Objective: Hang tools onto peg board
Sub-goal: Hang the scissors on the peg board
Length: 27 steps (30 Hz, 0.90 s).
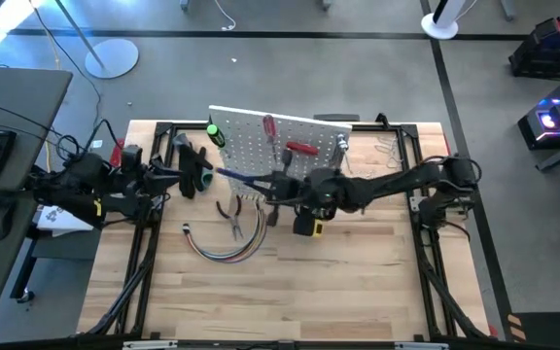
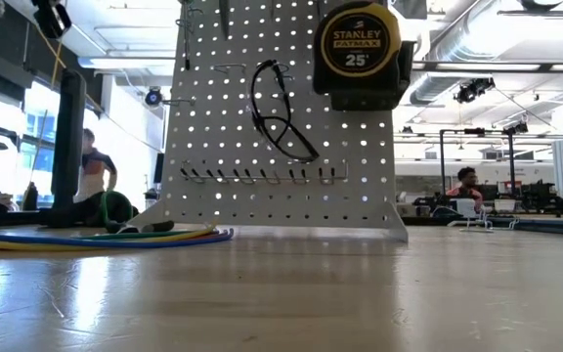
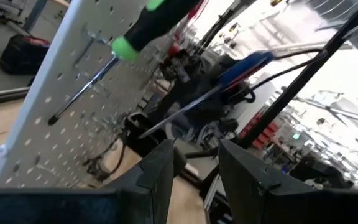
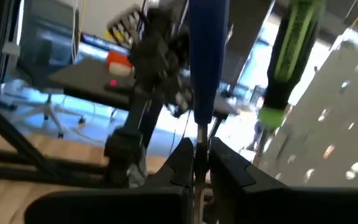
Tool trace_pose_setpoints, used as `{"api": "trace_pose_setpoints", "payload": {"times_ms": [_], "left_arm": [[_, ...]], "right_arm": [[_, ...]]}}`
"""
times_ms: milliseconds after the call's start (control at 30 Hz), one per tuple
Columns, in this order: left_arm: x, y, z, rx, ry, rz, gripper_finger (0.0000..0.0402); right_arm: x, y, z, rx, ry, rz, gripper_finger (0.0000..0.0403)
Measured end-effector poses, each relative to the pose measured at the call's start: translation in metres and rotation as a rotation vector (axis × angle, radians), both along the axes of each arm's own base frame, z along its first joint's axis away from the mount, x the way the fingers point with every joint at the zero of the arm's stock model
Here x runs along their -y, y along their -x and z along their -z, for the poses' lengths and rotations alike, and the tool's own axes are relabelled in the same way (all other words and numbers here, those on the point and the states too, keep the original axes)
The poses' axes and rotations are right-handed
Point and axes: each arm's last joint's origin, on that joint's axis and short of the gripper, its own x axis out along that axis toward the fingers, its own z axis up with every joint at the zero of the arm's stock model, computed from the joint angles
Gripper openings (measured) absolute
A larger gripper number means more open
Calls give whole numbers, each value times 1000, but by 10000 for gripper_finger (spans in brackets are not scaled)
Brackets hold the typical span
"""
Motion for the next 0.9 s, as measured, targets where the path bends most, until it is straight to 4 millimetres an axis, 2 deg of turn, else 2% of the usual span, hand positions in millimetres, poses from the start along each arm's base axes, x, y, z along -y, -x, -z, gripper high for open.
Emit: {"api": "trace_pose_setpoints", "payload": {"times_ms": [100,267,467,767,900], "left_arm": [[0,0,3,-27,-4,-1,117],[0,0,5,-55,-9,-1,117],[0,0,7,-77,-7,-12,117],[0,0,9,-91,13,-14,117],[0,0,9,-93,24,-13,117]], "right_arm": [[6,-11,10,-16,-43,-14,18],[8,-19,18,-30,-48,71,18],[14,-18,13,-28,26,192,18],[16,-18,18,-79,48,173,18],[23,-19,18,-87,49,191,18]]}}
